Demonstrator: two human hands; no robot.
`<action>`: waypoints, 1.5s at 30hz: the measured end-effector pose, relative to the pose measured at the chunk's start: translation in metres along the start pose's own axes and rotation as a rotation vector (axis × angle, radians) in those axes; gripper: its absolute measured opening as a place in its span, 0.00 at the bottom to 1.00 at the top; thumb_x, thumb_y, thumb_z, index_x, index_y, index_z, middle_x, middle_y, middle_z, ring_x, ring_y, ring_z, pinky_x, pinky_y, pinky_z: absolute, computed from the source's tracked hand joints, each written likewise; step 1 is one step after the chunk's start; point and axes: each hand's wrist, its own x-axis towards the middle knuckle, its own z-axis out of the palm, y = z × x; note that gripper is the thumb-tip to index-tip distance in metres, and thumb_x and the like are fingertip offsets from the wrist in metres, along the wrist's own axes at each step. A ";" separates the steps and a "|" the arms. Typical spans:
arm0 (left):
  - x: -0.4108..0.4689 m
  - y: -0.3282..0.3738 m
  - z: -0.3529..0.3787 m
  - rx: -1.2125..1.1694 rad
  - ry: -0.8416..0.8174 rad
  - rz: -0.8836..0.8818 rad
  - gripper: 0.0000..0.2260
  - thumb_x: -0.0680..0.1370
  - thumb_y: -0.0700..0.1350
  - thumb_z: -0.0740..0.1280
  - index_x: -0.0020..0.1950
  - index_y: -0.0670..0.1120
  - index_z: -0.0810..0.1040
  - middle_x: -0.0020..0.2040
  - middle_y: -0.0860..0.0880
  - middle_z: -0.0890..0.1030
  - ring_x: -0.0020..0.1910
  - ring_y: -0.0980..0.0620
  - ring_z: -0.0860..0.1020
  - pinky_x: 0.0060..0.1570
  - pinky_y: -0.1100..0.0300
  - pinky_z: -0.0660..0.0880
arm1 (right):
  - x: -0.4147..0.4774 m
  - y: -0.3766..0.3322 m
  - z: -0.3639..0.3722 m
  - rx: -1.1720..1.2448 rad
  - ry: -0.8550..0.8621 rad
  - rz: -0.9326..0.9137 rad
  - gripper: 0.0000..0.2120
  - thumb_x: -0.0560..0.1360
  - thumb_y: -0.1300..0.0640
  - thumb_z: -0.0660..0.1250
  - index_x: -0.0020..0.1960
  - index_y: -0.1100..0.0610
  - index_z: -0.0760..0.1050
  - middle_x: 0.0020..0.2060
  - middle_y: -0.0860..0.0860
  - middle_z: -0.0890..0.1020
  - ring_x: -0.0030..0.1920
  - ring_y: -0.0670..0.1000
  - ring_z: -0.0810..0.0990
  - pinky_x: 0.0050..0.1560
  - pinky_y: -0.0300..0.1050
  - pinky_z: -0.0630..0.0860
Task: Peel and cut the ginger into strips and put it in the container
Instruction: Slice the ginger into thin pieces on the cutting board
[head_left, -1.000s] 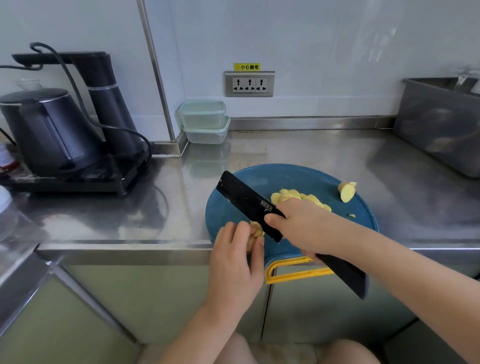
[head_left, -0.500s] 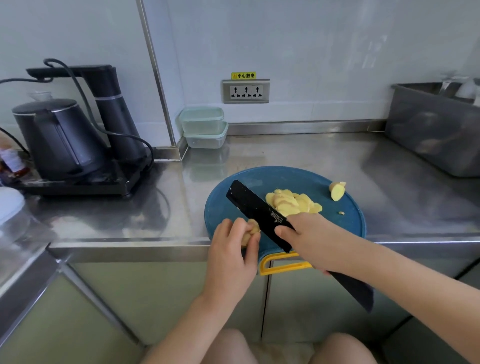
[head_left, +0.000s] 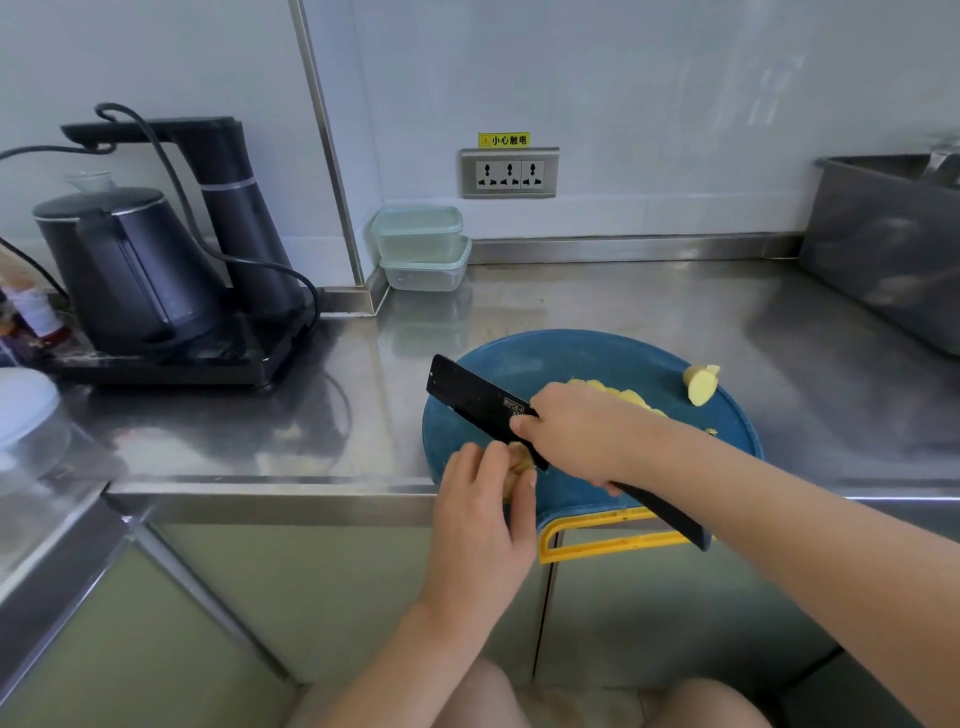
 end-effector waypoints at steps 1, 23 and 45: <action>0.001 -0.001 0.000 0.000 0.001 -0.005 0.03 0.77 0.46 0.60 0.45 0.48 0.69 0.39 0.53 0.69 0.39 0.52 0.69 0.38 0.58 0.69 | 0.002 0.001 0.001 -0.011 -0.003 -0.021 0.14 0.84 0.53 0.50 0.44 0.57 0.67 0.35 0.54 0.74 0.29 0.53 0.78 0.29 0.45 0.78; -0.006 0.000 0.002 -0.061 0.061 -0.011 0.10 0.77 0.47 0.64 0.39 0.41 0.73 0.37 0.50 0.73 0.38 0.50 0.71 0.37 0.58 0.70 | -0.007 0.005 0.013 -0.119 0.084 -0.078 0.14 0.84 0.57 0.50 0.61 0.60 0.70 0.34 0.51 0.64 0.37 0.52 0.71 0.28 0.39 0.59; -0.006 0.003 0.001 -0.078 0.079 -0.010 0.10 0.77 0.48 0.63 0.41 0.42 0.74 0.39 0.52 0.72 0.37 0.52 0.70 0.36 0.62 0.70 | -0.033 0.026 0.032 -0.031 0.032 0.004 0.18 0.84 0.51 0.48 0.43 0.58 0.69 0.32 0.50 0.68 0.32 0.48 0.68 0.30 0.38 0.63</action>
